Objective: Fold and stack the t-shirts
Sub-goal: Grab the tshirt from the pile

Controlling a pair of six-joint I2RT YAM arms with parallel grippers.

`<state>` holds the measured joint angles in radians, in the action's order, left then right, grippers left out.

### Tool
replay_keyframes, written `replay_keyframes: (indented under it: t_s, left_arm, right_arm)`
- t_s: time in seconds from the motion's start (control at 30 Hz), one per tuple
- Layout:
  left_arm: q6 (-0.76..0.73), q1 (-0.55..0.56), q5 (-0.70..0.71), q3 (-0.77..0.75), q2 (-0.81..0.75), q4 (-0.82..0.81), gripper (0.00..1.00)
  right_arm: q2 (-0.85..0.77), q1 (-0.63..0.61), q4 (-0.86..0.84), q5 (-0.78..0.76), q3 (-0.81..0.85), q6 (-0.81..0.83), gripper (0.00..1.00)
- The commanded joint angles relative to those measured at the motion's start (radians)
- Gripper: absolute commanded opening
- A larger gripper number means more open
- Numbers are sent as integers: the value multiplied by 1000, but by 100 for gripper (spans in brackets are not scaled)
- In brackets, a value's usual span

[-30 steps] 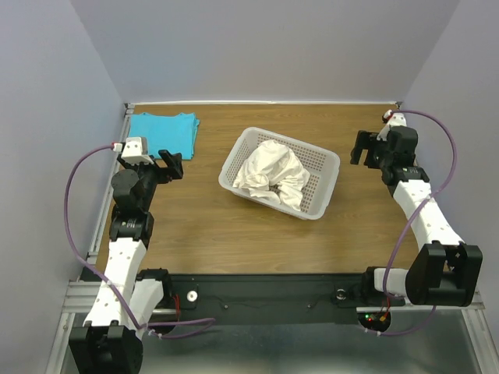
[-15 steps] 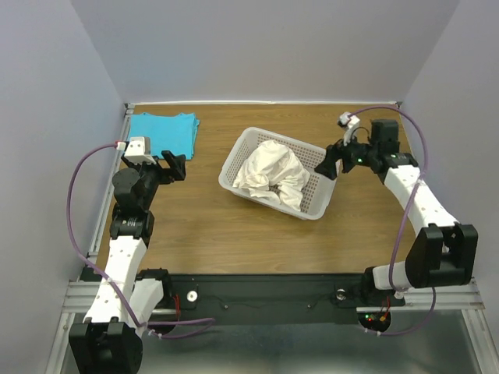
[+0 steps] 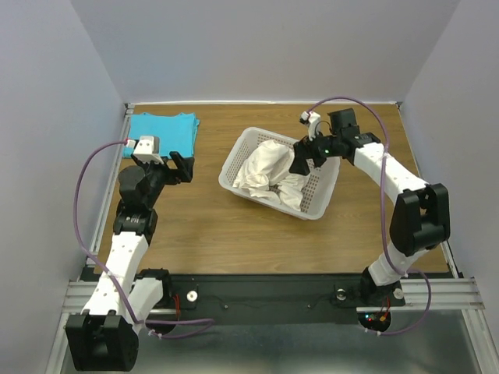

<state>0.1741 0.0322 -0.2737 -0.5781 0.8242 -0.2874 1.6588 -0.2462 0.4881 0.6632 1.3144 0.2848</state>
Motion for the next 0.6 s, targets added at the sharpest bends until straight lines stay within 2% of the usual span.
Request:
replay_keyframes:
  t_s: [0.0, 0.13, 0.27, 0.33, 0.43, 0.57]
  left_arm:
    - [4, 5, -50, -31, 26, -53, 99]
    - [-1, 9, -65, -34, 29, -45, 99]
    - [-4, 12, -56, -34, 32, -48, 99]
    - [-8, 12, -50, -37, 33, -47, 99]
    - [-16, 12, -36, -36, 20, -38, 99]
    - [-19, 14, -13, -32, 3, -39, 99]
  right_arm:
    - [28, -67, 15, -74, 92, -1, 100]
    - [76, -68, 15, -83, 150, -30, 100]
    - [145, -84, 14, -80, 224, -143, 100]
    - [174, -116, 12, -117, 270, -215, 100]
    - [220, -156, 9, -307, 321, -316, 100]
    - [263, -180, 3, -323, 330, -393, 100]
